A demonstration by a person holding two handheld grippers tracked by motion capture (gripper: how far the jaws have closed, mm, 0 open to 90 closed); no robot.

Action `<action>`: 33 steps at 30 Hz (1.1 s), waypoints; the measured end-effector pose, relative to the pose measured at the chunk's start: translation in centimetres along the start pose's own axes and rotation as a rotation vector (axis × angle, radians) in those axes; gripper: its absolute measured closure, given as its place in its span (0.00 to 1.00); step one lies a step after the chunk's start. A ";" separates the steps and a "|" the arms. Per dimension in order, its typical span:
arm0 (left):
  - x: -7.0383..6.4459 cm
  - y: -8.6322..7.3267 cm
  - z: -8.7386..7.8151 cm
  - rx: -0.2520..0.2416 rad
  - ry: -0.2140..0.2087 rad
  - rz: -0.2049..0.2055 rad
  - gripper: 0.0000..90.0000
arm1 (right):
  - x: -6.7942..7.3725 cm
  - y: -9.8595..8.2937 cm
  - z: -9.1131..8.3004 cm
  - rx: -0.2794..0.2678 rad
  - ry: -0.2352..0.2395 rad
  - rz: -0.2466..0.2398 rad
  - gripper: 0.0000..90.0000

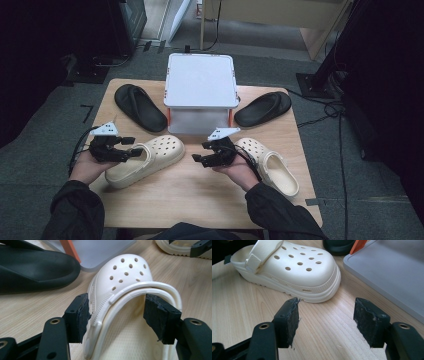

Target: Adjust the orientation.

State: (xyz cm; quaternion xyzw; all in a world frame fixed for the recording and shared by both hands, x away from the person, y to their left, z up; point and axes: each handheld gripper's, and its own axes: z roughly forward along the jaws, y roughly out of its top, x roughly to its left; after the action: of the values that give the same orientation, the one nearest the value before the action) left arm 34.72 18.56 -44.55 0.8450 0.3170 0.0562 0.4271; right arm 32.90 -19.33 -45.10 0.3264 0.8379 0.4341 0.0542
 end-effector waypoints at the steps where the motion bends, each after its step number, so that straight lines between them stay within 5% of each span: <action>1: 0.1 0.0 0.1 -0.004 -0.001 -0.005 0.42 | 0.0 0.0 0.0 0.000 0.000 0.000 0.42; 9: 0.6 0.0 1.6 0.032 0.008 0.023 0.46 | 0.1 -0.1 0.2 0.007 -0.005 -0.008 0.42; 17: 1.0 0.4 3.0 0.058 -0.034 0.017 0.57 | 0.2 -0.3 0.1 0.026 -0.015 -0.005 0.42; 33: -0.4 1.9 2.8 0.042 0.029 0.137 0.84 | -0.4 -1.1 -0.9 0.017 -0.039 0.009 0.46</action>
State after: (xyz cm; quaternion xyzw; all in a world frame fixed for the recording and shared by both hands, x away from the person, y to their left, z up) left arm 36.36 15.62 -44.85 0.8725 0.2657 0.0911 0.3999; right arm 32.27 -20.66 -45.44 0.3392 0.8387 0.4209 0.0660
